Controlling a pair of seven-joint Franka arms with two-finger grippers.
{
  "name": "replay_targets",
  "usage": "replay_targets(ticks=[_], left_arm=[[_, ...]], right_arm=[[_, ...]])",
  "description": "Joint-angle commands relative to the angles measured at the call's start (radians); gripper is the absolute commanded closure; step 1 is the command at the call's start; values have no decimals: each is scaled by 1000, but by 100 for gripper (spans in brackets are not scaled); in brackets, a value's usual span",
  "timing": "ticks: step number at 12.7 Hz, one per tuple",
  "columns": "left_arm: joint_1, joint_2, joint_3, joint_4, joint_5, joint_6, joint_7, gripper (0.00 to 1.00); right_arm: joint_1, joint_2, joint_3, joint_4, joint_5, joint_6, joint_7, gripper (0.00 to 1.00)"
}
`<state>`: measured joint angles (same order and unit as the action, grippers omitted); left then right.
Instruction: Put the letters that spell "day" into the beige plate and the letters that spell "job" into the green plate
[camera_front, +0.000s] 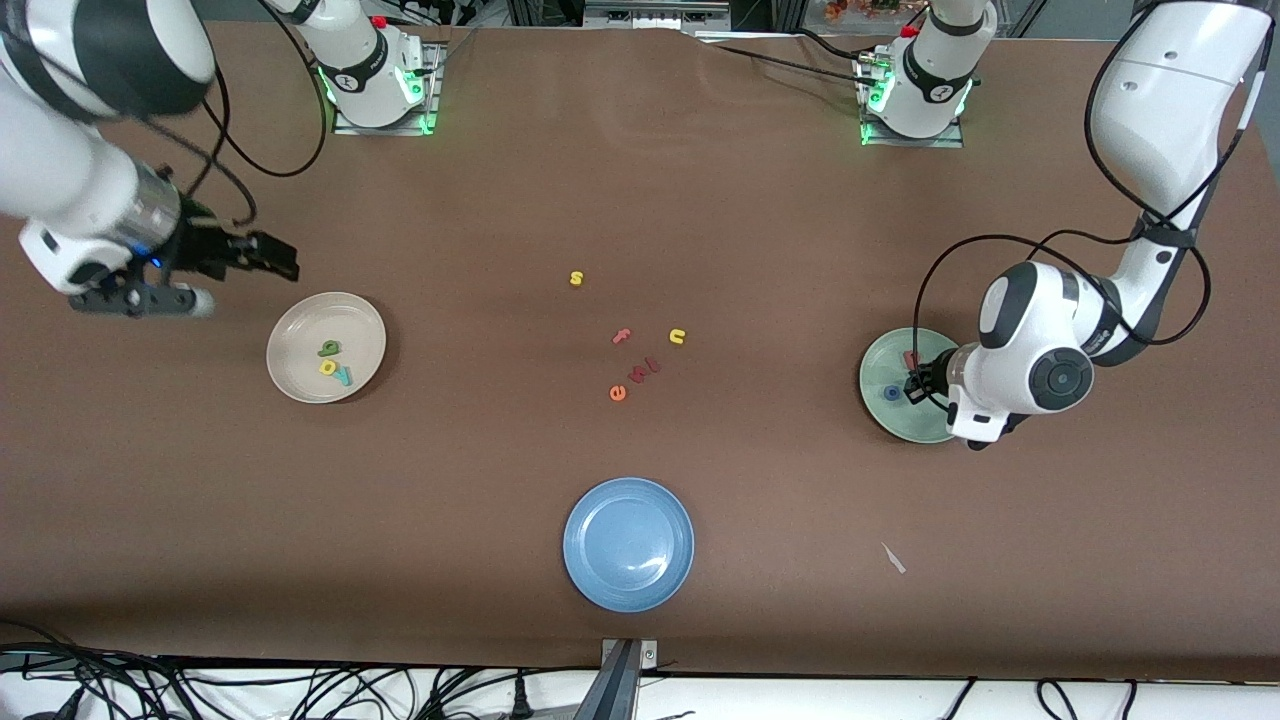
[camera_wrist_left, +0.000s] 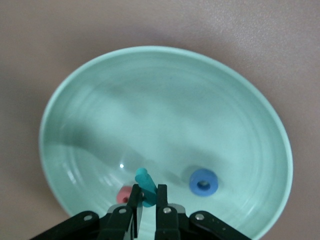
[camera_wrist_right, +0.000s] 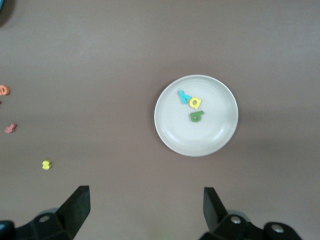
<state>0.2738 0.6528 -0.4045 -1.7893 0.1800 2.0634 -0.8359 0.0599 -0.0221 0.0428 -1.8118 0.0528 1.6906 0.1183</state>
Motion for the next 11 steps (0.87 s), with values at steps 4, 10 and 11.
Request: replay_targets(ticks=[4,10,11], left_arm=[[16,41,3,77,36,-26,14,0],[13,-123,-26,102,24,-170,118,0],[12,-134,-37,140,24,-224,147,0]], right_arm=[[-5,13,-49,150,-42,-202,0,0],[-15,86,-92,294,-61,-331,0,0],[-15,91,-93,301,-57,-336,-2,0]])
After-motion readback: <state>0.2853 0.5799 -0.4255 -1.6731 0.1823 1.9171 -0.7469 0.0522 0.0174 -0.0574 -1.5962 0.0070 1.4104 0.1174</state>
